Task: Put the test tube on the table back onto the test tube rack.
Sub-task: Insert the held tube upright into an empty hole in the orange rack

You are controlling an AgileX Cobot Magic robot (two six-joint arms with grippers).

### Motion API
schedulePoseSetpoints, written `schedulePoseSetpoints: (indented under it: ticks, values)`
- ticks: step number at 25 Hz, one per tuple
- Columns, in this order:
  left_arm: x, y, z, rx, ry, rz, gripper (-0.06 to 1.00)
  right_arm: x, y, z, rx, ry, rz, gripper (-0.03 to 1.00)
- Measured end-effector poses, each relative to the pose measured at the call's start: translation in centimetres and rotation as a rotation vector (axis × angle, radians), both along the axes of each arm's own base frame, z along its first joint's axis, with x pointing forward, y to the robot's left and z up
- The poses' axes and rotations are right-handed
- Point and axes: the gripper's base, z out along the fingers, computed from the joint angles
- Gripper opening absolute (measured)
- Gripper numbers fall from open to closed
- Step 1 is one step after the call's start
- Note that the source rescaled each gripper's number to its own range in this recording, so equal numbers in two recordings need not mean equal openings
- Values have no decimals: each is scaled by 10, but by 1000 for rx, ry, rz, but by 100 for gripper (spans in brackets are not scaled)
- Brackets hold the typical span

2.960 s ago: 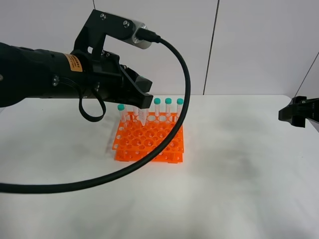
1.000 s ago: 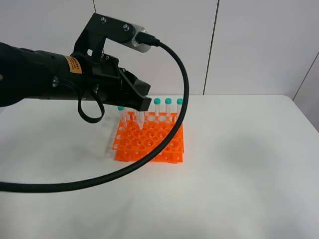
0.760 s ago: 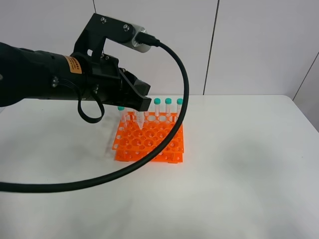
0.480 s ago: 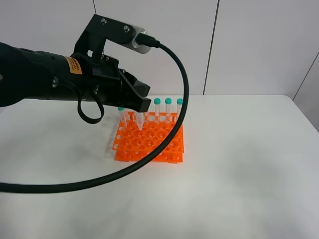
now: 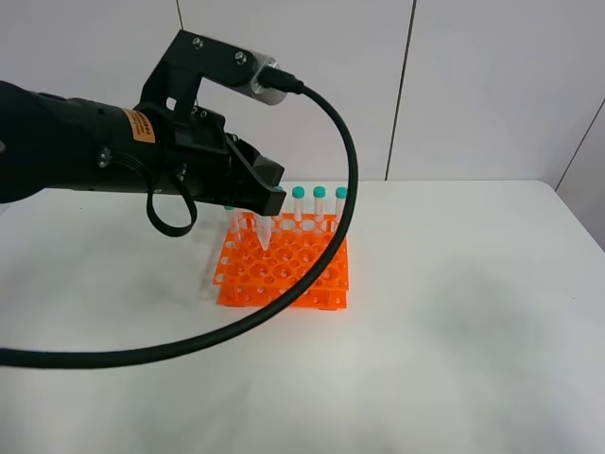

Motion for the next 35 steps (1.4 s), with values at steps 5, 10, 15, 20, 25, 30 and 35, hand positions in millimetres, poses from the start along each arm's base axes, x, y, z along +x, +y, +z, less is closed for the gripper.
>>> schedulePoseSetpoints:
  ticks: [5, 10, 15, 20, 25, 30, 35]
  values:
    - [0, 0, 0, 1, 1, 0, 0, 0, 0, 0, 0, 0, 0, 91]
    - [0, 0, 0, 1, 1, 0, 0, 0, 0, 0, 0, 0, 0, 91]
    - [0, 0, 0, 1, 2, 0, 0, 0, 0, 0, 0, 0, 0, 91]
    - [0, 0, 0, 1, 1, 0, 0, 0, 0, 0, 0, 0, 0, 91]
    - [11, 14, 1, -27, 2, 72, 0, 0, 0, 0, 0, 0, 0, 91]
    - [35, 47, -2, -77, 24, 228, 0, 0, 0, 0, 0, 0, 0, 91]
    - [55, 60, -22, -47, 71, 296, 0, 0, 0, 0, 0, 0, 0, 91]
